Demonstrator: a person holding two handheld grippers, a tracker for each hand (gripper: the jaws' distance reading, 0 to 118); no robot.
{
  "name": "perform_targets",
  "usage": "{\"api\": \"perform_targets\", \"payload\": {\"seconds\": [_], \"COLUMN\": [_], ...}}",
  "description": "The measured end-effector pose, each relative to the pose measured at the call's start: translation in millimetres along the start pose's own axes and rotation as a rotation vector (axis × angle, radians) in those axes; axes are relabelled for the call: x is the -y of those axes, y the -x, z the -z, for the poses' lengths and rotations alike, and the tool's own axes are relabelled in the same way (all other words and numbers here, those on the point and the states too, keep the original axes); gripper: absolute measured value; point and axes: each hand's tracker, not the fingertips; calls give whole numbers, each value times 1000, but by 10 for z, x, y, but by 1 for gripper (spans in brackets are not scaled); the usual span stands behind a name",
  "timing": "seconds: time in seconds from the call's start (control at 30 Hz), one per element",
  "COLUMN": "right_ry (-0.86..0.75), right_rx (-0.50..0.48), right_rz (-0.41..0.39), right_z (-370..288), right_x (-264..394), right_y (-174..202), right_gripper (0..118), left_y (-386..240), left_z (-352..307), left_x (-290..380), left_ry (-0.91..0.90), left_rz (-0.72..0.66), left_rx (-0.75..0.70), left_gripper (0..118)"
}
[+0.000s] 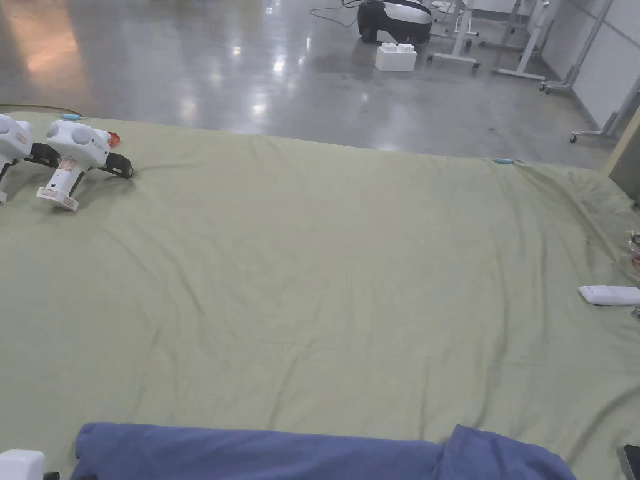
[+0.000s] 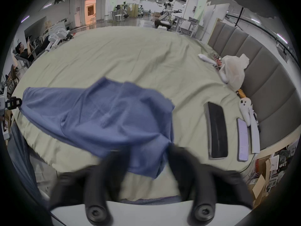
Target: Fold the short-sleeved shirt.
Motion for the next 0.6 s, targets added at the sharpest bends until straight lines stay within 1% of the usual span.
{"api": "perform_targets", "payload": {"seconds": [0.03, 0.07, 0.1, 0.2, 0.23, 0.3, 0.4, 0.43, 0.5, 0.53, 0.6], "right_ry": [-44, -106, -154, -316, -384, -459, -581, -614, -678, -706, -783], "right_rx": [11, 21, 32, 48, 54, 49, 25, 29, 34, 37, 37], "right_rz": [10, 25, 32, 46, 72, 116, 172, 173, 177, 179, 188], "right_z": [-80, -165, -225, -375, -396, -431, -431, -437, -428, -444, -486], "right_x": [-46, -113, -179, -410, -496, -666, -896, -968, -1083, -1127, -1190], "right_y": [4, 8, 22, 164, 226, 354, 568, 654, 806, 878, 1003], "right_gripper": [83, 94, 94, 94, 94, 94, 93, 92, 83, 77, 55], "left_y": [-36, -88, -141, -315, -399, -490, -736, -818, -958, -996, -1085], "left_z": [-55, -101, -133, -133, -128, -46, -56, -75, -133, -124, -214], "left_x": [-58, -121, -181, -355, -429, -533, -726, -798, -926, -966, -1064], "left_ry": [-42, -84, -110, -199, -227, -286, -390, -434, -505, -541, -614], "left_rz": [4, 6, 8, 36, 36, 27, 18, 14, 32, 39, 35], "left_rx": [9, 17, 18, 29, 23, 39, 43, 38, 25, 9, -20], "left_gripper": [49, 61, 65, 66, 66, 65, 60, 57, 46, 44, 37]}}
